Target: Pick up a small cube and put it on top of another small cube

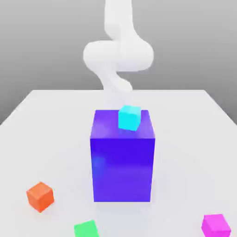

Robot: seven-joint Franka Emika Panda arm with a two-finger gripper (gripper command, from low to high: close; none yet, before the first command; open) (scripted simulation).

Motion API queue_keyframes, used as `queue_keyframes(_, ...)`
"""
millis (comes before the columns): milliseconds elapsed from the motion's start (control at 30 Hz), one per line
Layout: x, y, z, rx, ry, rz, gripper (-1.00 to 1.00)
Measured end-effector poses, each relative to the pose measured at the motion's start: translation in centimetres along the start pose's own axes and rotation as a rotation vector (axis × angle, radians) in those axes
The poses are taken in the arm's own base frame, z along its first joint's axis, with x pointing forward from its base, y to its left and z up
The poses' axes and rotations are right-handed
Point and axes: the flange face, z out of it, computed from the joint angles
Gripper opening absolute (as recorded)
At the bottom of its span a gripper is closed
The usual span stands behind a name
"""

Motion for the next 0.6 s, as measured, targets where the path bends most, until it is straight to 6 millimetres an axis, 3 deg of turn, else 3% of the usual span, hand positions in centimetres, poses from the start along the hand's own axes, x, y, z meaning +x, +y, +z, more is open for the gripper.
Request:
queue_keyframes(300, -5.6, -3.5, 15.6, -0.202, -0.11, -0.037, 0.0)
queue_keyframes(600, -15.0, -3.5, 29.3, -0.345, -0.254, -0.079, 0.0)
